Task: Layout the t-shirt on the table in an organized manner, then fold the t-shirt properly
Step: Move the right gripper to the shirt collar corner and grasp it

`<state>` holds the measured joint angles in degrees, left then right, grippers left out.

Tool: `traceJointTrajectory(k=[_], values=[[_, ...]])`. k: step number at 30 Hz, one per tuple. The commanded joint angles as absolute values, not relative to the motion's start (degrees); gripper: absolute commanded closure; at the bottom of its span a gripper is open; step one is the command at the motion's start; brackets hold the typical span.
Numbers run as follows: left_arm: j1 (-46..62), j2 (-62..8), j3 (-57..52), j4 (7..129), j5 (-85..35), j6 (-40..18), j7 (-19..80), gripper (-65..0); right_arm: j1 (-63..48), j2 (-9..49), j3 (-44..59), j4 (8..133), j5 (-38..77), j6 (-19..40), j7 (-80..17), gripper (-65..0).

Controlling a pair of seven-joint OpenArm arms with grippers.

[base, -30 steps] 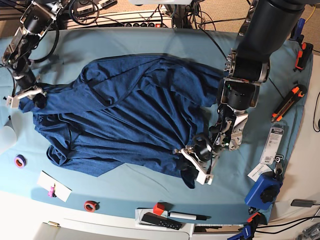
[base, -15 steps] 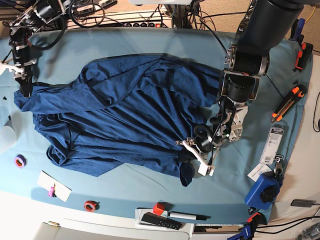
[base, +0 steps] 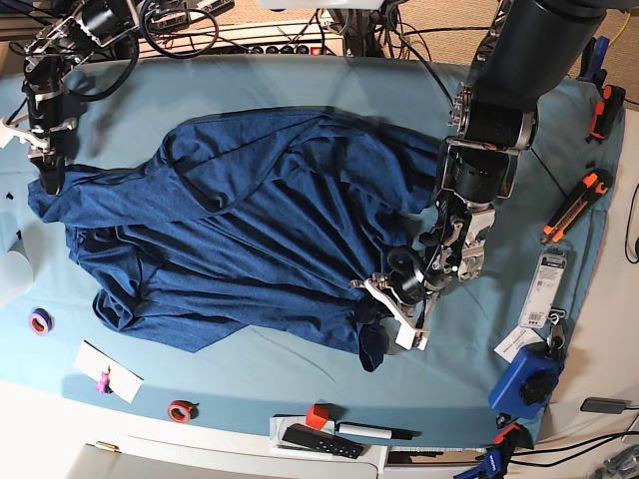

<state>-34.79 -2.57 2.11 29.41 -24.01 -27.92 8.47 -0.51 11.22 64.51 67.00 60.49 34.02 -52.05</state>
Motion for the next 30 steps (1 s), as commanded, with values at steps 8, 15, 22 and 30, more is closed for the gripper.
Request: traceJointTrajectory(k=[8, 15, 22, 30], values=[[-36.05, -2.7, 1.96, 30.06, -23.53, -27.94, 8.95, 0.0, -0.34, 12.05, 64.6, 79.96, 59.0, 34.7, -52.77, -28.6], [-36.05, -2.72, 1.96, 30.06, -23.53, -27.92, 8.95, 0.0, -5.28, 9.45, 64.77, 95.35, 54.15, 28.51, -53.93, -23.9], [-36.05, -2.68, 1.96, 30.06, -23.53, -27.97, 8.97, 0.0, -8.38, 0.69, 65.32, 97.82, 49.06, 16.45, -49.39, -23.8], [-36.05, -2.72, 1.96, 30.06, -23.53, -27.97, 8.95, 0.0, -2.57, 0.95, 64.42, 96.68, 42.46, 13.45, -46.46, -23.8]])
